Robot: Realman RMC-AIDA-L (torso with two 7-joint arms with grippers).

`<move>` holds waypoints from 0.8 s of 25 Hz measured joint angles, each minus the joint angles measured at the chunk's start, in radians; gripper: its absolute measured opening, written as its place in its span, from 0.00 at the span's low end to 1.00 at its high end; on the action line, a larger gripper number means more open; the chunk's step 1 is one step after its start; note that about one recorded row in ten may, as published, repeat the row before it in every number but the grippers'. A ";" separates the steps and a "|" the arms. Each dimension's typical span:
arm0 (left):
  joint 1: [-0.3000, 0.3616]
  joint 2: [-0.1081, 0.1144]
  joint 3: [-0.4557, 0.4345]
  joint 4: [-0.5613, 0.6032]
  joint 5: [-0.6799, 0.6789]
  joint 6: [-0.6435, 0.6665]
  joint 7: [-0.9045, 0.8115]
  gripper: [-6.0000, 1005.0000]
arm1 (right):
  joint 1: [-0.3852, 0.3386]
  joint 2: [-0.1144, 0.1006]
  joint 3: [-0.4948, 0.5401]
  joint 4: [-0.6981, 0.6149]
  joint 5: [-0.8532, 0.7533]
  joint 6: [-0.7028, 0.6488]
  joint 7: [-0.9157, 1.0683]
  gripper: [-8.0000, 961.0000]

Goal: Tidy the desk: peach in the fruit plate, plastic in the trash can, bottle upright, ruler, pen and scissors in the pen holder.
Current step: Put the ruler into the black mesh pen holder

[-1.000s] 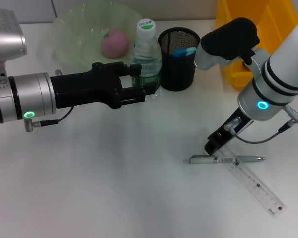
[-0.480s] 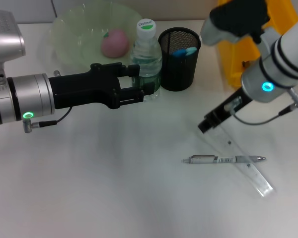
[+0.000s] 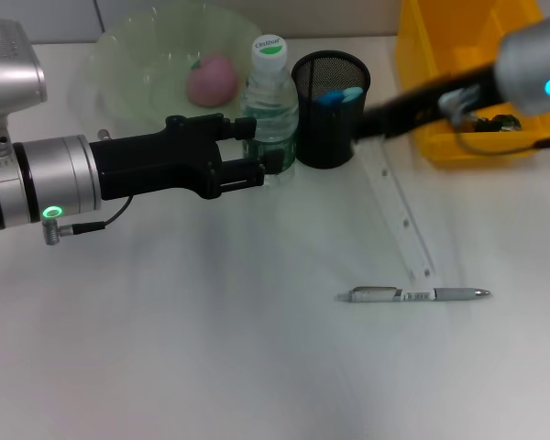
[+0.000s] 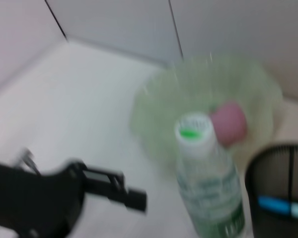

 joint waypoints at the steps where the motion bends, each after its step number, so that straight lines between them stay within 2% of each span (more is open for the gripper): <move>1: 0.000 0.000 0.000 0.000 0.000 0.000 0.000 0.66 | 0.000 0.000 0.000 0.000 0.000 0.000 0.000 0.41; 3: 0.001 0.000 -0.001 0.000 -0.001 0.000 0.000 0.66 | -0.056 0.001 0.064 -0.034 0.109 0.001 -0.087 0.41; 6: 0.004 0.000 -0.002 0.000 -0.007 0.000 0.000 0.66 | -0.083 0.001 0.101 -0.038 0.173 0.001 -0.137 0.41; 8: 0.005 0.000 -0.002 0.000 -0.009 0.001 0.000 0.66 | -0.131 0.000 0.185 -0.028 0.301 0.000 -0.243 0.42; 11: 0.006 0.000 -0.002 0.000 -0.011 0.003 0.000 0.66 | -0.156 0.001 0.232 -0.014 0.376 -0.002 -0.314 0.42; 13: 0.007 0.000 -0.002 0.000 -0.011 0.005 0.000 0.66 | -0.191 0.000 0.295 0.036 0.506 -0.005 -0.443 0.42; 14: 0.007 0.000 -0.002 0.000 -0.012 0.007 0.000 0.66 | -0.191 0.000 0.295 0.036 0.506 -0.005 -0.443 0.42; 15: 0.007 0.000 -0.002 0.000 -0.012 0.007 0.000 0.66 | -0.211 0.000 0.329 0.098 0.614 -0.011 -0.554 0.42; 16: 0.008 0.000 -0.002 0.000 -0.013 0.008 0.000 0.66 | -0.211 0.000 0.329 0.098 0.614 -0.011 -0.554 0.42; 18: 0.011 0.000 -0.002 0.000 -0.018 0.008 0.000 0.66 | -0.226 -0.001 0.359 0.216 0.758 -0.016 -0.709 0.42; 20: 0.012 0.000 -0.002 -0.001 -0.021 0.008 0.000 0.66 | -0.226 -0.002 0.371 0.266 0.802 -0.021 -0.763 0.42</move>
